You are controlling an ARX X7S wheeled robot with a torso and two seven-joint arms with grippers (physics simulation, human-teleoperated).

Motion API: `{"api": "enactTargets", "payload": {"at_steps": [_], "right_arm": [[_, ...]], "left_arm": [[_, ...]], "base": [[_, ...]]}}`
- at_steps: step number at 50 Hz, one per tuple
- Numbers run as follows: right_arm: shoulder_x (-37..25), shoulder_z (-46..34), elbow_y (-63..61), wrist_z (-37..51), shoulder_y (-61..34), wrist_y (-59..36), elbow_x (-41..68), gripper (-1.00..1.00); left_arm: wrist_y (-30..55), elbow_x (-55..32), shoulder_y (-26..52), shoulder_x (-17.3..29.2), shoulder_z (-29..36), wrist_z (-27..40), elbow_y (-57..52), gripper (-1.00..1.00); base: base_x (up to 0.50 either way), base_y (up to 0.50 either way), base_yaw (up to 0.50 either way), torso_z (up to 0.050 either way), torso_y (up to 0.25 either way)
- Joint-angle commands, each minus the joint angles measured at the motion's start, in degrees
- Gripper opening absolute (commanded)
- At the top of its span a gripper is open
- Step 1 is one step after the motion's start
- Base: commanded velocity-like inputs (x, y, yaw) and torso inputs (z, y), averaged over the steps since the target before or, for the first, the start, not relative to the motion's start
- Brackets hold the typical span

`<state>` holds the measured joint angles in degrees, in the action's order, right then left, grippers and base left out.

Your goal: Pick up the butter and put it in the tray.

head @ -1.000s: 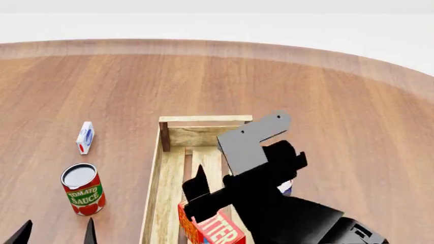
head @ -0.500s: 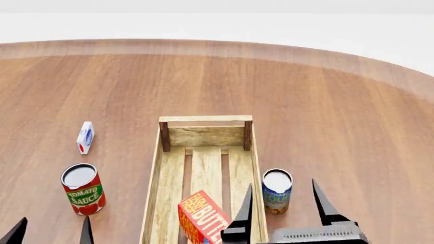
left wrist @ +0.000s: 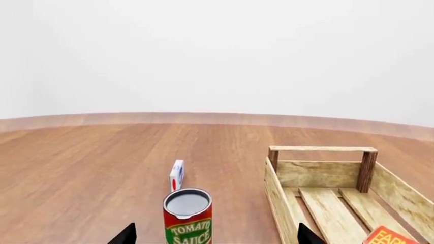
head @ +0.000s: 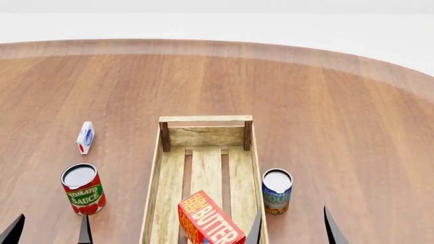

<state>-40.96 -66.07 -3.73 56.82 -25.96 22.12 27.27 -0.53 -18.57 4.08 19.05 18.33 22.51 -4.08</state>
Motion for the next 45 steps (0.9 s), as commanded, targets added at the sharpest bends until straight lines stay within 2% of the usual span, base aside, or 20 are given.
{"api": "enactTargets", "payload": {"at_steps": [1, 16, 30, 45], "right_arm": [[-0.23, -0.18, -0.55, 0.18, 0.74, 0.02, -0.57, 1.00], [-2.74, -0.54, -7.30, 3.05, 1.52, -2.25, -4.46, 1.00], [-7.19, 0.67, -21.16, 6.86, -1.86, -11.27, -7.90, 1.00], [-6.28, 1.22, -20.42, 5.76, -3.57, -13.14, -7.25, 1.00]], "left_arm": [[-0.20, -0.06, -0.47, 0.32, 0.03, 0.26, -0.67, 1.00], [-3.58, 1.08, -5.58, 2.20, -0.43, 1.64, -8.26, 1.00], [0.94, -0.56, -4.92, 4.54, -2.23, 4.51, -19.43, 1.00], [0.31, -0.60, -3.27, 4.21, -2.31, 4.29, -18.05, 1.00]], "base": [[0.00, 0.00, 0.00, 0.000, 0.000], [0.00, 0.00, 0.00, 0.000, 0.000], [0.00, 0.00, 0.00, 0.000, 0.000], [0.00, 0.00, 0.00, 0.000, 0.000]]}}
